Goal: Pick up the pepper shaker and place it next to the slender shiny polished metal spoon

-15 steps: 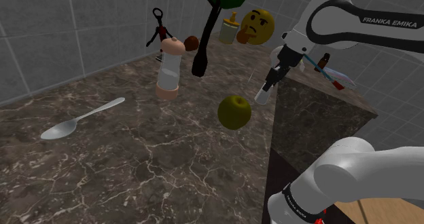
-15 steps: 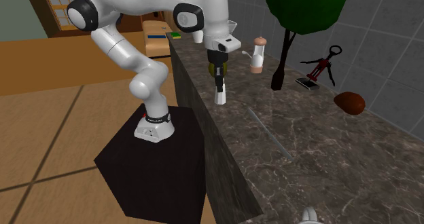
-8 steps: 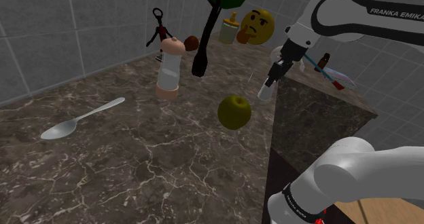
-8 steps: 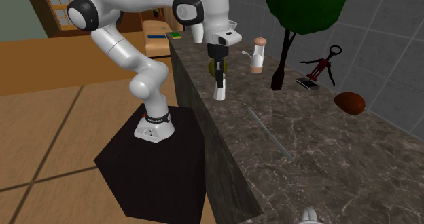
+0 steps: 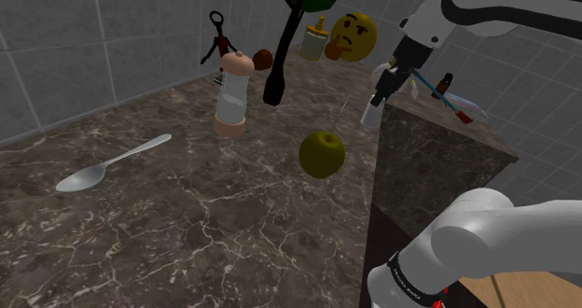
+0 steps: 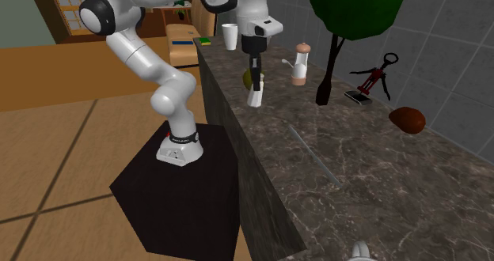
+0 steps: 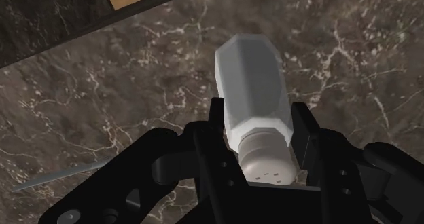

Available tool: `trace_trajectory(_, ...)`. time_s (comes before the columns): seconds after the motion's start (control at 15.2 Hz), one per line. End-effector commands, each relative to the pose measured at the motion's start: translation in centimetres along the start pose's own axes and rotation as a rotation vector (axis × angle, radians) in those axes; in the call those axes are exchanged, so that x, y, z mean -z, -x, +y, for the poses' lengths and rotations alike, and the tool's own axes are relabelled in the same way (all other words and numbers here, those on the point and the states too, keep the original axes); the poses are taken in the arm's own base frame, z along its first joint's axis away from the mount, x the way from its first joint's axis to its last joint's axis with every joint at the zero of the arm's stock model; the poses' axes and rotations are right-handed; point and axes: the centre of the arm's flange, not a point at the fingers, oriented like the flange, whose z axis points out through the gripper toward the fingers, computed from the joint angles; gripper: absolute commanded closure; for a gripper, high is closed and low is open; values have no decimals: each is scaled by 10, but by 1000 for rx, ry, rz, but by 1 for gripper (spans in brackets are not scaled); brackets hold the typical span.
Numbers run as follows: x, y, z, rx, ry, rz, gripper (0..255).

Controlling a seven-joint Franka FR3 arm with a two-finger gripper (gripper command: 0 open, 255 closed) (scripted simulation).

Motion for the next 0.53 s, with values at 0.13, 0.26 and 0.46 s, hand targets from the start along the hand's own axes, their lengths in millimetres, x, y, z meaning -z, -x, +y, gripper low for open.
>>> trace_trajectory(0.13,21,-2,0,0,0,0,255)
trace_trajectory(0.26,32,-3,0,0,0,0,255)
trace_trajectory(0.46,47,-4,-1,0,0,0,255)
